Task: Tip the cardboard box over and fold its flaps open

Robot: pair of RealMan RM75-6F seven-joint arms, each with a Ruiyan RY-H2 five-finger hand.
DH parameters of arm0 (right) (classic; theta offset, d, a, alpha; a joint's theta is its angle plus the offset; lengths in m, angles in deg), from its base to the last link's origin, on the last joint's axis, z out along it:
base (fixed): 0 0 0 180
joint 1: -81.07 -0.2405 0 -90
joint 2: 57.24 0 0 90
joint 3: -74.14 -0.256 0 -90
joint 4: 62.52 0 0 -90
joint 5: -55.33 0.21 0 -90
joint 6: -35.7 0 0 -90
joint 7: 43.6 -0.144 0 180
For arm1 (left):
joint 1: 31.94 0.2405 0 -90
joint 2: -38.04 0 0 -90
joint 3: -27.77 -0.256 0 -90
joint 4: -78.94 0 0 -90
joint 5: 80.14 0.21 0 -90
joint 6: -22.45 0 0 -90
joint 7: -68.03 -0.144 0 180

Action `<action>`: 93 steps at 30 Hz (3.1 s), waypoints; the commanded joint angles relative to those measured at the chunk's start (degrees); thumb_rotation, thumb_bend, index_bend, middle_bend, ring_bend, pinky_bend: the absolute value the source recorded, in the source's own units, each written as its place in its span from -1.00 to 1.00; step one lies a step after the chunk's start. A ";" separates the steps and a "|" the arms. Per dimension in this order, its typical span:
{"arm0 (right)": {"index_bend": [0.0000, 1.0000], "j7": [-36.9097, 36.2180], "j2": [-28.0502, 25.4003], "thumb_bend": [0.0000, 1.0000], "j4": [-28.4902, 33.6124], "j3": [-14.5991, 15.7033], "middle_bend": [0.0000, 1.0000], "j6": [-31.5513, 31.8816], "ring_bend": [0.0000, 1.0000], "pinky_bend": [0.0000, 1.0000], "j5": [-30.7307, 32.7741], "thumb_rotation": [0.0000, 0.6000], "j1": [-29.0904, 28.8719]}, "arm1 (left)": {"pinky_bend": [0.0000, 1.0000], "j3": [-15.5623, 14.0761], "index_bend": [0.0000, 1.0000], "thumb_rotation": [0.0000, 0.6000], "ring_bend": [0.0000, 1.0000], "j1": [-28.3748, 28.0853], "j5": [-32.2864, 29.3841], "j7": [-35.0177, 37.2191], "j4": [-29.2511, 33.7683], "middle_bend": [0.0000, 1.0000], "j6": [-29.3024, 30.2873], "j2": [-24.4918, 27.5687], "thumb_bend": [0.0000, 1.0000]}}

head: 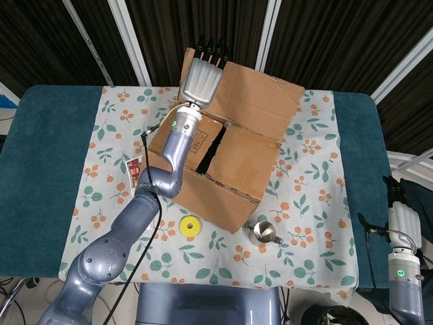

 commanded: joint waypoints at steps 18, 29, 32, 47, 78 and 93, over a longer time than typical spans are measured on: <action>-0.96 -0.06 -0.29 -0.35 0.84 0.29 -1.00 -0.74 -0.93 -0.51 0.09 1.00 0.01 | -1.00 -6.55 -1.00 1.00 -1.00 8.67 9.95 10.00 17.97 -1.00 4.70 10.65 -0.55; -0.96 0.22 -0.14 -0.35 1.07 0.63 -1.00 -0.58 -0.93 -0.51 -0.43 1.00 0.05 | -1.00 -9.15 -1.00 1.00 -1.00 21.62 8.18 4.31 53.03 -1.00 10.15 32.94 -0.50; -0.96 0.26 -0.09 -0.35 1.14 0.72 -1.00 -0.53 -0.93 -0.51 -0.62 1.00 0.05 | -1.00 -10.14 -1.00 1.00 -1.00 24.59 6.80 1.94 60.14 -1.00 11.54 37.50 -0.42; -0.96 0.49 -0.04 -0.35 1.53 0.94 -1.00 -0.55 -0.93 -0.51 -0.84 1.00 0.04 | -0.87 -15.07 -1.00 1.00 -1.00 29.56 4.62 1.06 75.06 -0.90 5.46 49.27 0.25; -0.96 -0.95 -0.43 -0.35 0.89 0.30 -0.99 -1.10 -0.93 -0.51 -0.08 1.00 0.04 | -0.60 -17.20 -0.70 1.00 -0.75 11.04 15.44 4.08 61.04 -0.48 -17.47 35.57 0.84; -0.96 -0.90 -0.47 -0.34 1.02 0.18 -0.99 -1.06 -0.93 -0.51 0.18 1.00 0.03 | -0.49 -19.16 -0.56 1.00 -0.60 9.12 15.45 4.67 58.44 -0.25 -17.78 32.61 0.92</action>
